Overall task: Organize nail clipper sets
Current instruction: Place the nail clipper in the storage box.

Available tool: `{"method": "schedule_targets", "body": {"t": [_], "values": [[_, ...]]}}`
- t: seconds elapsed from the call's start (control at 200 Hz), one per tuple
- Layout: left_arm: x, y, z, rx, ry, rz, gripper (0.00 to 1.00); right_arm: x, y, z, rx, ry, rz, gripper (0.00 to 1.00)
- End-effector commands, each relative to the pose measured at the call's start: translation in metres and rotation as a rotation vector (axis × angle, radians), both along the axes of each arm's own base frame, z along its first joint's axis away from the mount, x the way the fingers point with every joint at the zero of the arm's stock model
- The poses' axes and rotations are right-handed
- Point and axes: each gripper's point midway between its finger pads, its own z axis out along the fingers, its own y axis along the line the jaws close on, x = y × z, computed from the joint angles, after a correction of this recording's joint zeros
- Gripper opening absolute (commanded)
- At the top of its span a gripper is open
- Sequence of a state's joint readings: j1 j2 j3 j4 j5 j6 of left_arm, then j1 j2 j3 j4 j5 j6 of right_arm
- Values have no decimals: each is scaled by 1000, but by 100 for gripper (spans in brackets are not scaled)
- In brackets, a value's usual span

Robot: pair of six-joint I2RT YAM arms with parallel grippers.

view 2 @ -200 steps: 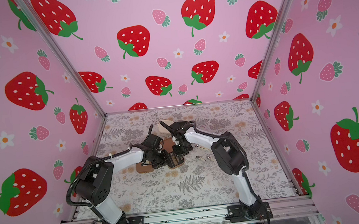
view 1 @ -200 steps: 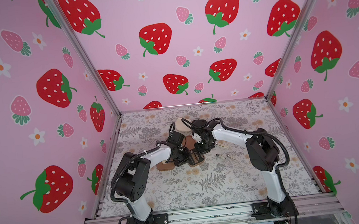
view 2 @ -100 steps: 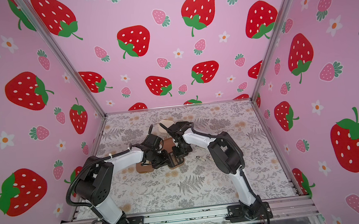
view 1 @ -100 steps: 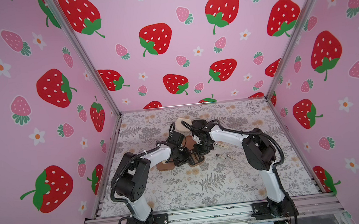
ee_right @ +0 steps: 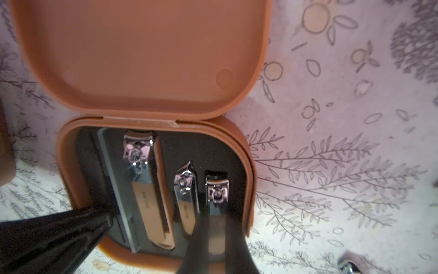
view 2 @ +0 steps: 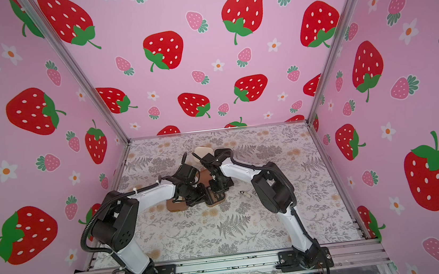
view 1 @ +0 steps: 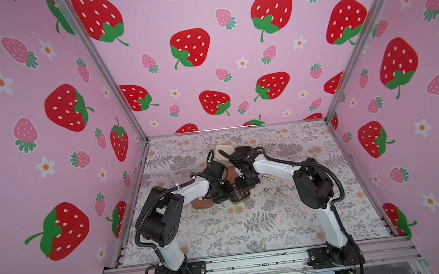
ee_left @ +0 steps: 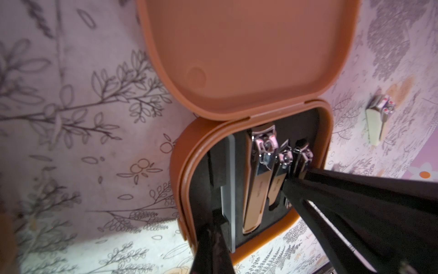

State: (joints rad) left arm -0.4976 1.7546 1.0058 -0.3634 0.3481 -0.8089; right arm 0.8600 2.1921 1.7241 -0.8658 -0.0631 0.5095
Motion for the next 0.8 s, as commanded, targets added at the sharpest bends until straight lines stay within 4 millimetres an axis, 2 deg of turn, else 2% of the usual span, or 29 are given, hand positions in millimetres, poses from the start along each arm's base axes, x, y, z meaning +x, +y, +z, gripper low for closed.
{"method": "schedule_targets", "body": {"t": [0.0,0.2,0.405,0.54,0.796], "values": [[-9,9,-6,40,24,8,0,5,-15,-53,-119,4,-33,9],[-10,9,-7,39,29,7,0,2,-12,-70,-128,36,-42,10],[-11,9,-9,37,29,8,0,-3,-19,-81,-161,59,-43,12],[-11,9,-9,34,32,9,0,-2,-19,-73,-153,48,-40,15],[-11,9,-8,35,30,10,0,5,-14,-44,-115,-3,-37,19]]}}
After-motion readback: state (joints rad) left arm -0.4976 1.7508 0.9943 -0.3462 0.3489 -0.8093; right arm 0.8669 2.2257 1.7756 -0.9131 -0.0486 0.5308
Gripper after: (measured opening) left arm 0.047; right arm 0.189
